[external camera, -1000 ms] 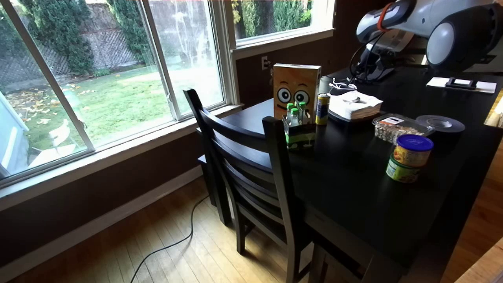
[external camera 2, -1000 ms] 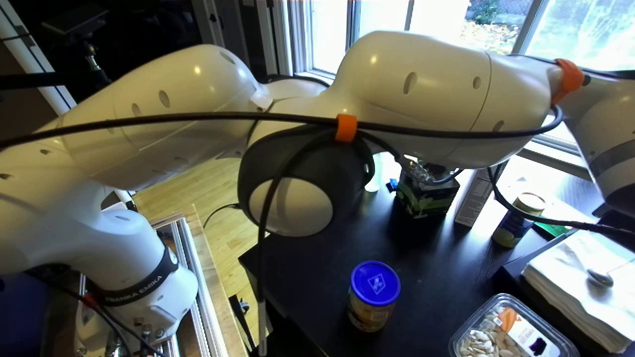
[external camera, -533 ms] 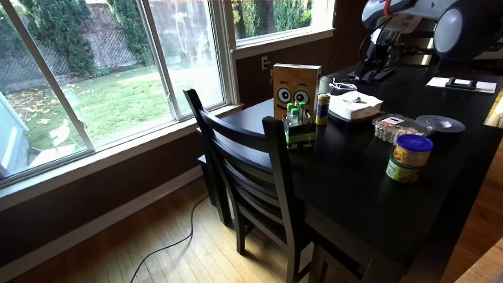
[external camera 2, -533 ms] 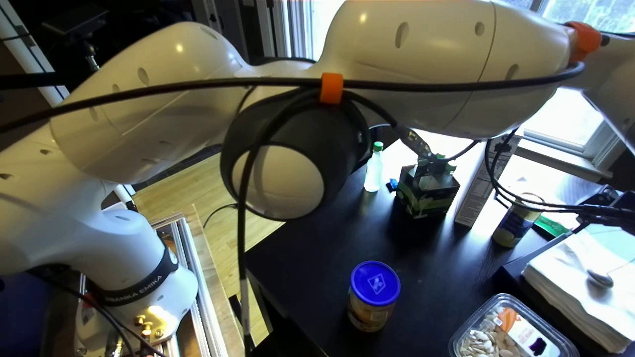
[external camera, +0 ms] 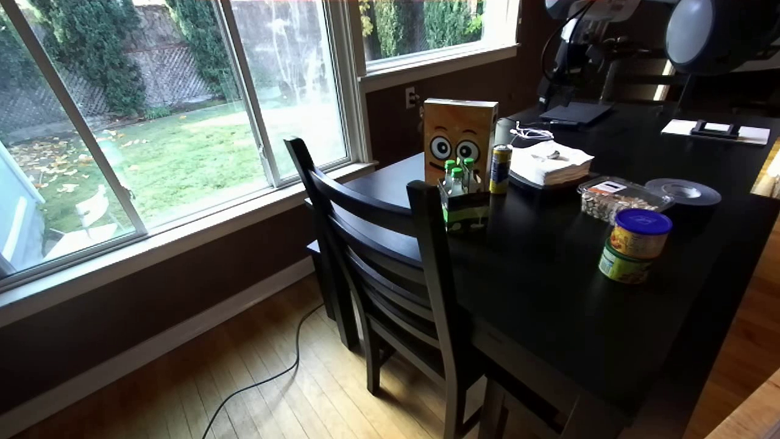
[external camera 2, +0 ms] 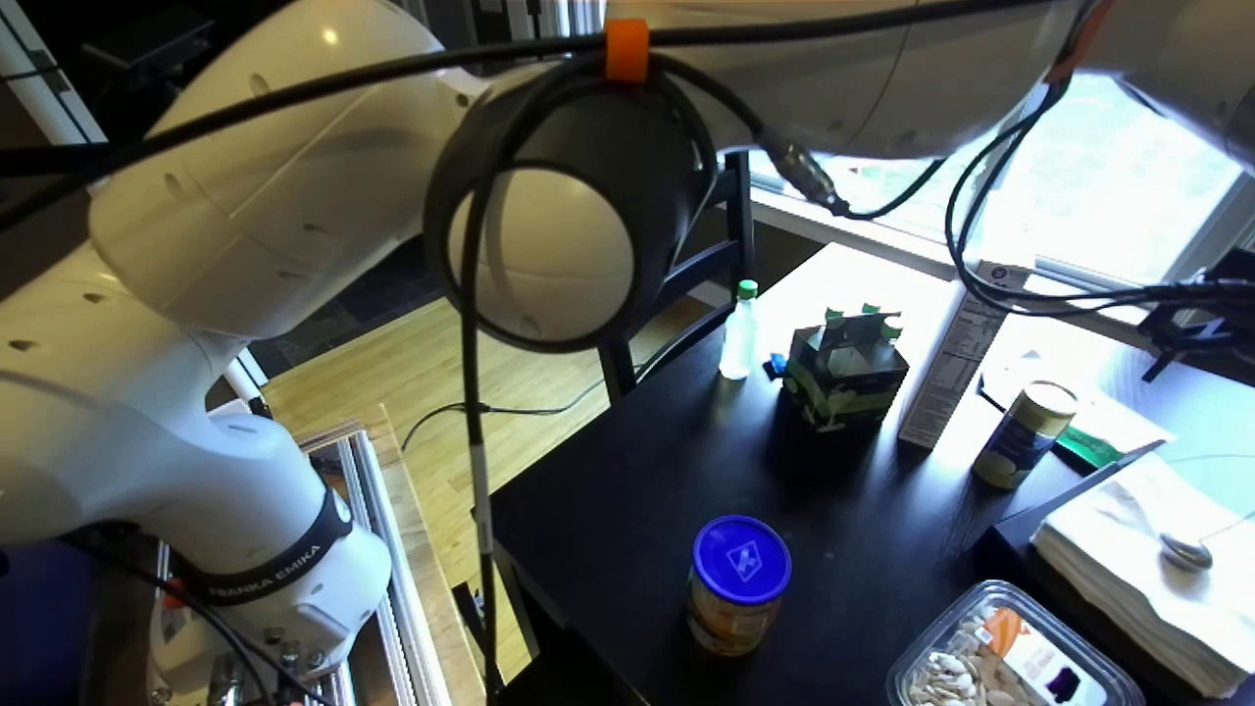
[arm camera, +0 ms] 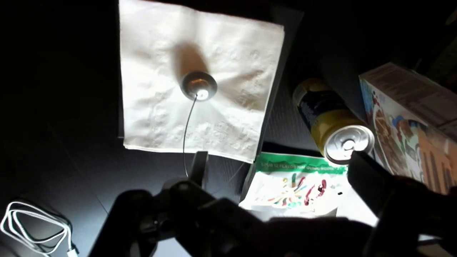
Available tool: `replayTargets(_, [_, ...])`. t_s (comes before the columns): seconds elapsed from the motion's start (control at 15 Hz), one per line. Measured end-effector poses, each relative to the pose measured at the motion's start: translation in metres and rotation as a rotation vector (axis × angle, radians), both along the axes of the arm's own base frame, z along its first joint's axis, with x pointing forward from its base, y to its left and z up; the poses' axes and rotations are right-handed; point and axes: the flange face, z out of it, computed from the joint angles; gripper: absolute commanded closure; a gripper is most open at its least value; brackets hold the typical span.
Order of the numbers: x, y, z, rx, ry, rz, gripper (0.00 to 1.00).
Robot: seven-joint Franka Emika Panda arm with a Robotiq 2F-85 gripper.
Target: Move the weight on the napkins
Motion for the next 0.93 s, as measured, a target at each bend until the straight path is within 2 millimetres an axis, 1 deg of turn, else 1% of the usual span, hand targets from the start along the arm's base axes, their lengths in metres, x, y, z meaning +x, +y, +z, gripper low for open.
replayTargets(0.13, [0.007, 0.016, 0.019, -0.017, -0.009, -0.046, 0.00])
replayTargets(0.27, [0.013, 0.030, 0.037, -0.107, 0.008, -0.077, 0.00])
replayTargets(0.4, [0.020, 0.048, 0.051, -0.191, 0.033, -0.091, 0.00])
replayTargets(0.53, [0.026, 0.067, 0.056, -0.230, 0.063, -0.075, 0.00])
replayTargets(0.73, [0.028, 0.094, 0.056, -0.195, 0.118, -0.019, 0.00])
replayTargets(0.8, [0.028, 0.098, 0.057, -0.191, 0.120, -0.013, 0.00])
replayTargets(0.93, [0.029, 0.098, 0.056, -0.191, 0.121, -0.013, 0.00])
